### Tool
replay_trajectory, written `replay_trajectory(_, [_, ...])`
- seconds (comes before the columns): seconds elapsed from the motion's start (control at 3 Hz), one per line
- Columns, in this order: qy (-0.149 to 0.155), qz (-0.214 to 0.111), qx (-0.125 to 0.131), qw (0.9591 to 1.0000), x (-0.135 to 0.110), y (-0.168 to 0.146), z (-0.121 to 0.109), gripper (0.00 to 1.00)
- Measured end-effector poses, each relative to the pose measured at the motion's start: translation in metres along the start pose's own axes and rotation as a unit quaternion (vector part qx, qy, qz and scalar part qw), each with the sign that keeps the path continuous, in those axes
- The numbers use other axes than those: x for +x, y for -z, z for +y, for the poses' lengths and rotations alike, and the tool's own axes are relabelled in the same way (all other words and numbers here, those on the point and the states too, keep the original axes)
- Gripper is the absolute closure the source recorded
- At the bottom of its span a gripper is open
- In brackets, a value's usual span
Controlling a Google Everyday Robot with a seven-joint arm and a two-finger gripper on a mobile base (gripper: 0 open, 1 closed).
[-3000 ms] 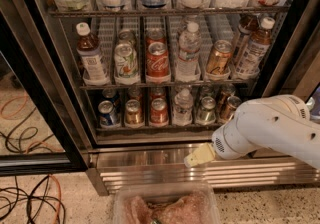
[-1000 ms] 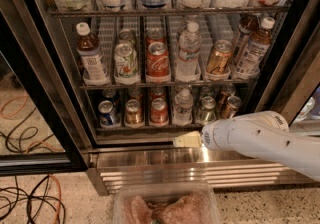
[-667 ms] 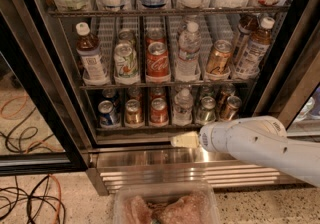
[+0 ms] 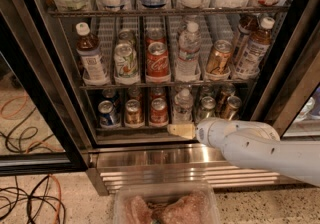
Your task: Pick water bottle from bottom shelf of fridge
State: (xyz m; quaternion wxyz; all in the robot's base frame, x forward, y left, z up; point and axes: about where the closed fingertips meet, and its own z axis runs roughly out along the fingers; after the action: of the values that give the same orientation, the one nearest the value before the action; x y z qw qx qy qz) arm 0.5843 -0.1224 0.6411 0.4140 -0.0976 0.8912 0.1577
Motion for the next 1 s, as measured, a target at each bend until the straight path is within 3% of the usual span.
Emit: replay_trajectory(1.0, [0.003,-0.067,-0.009,0.9977,-0.023,-0.031,0.018,0.16])
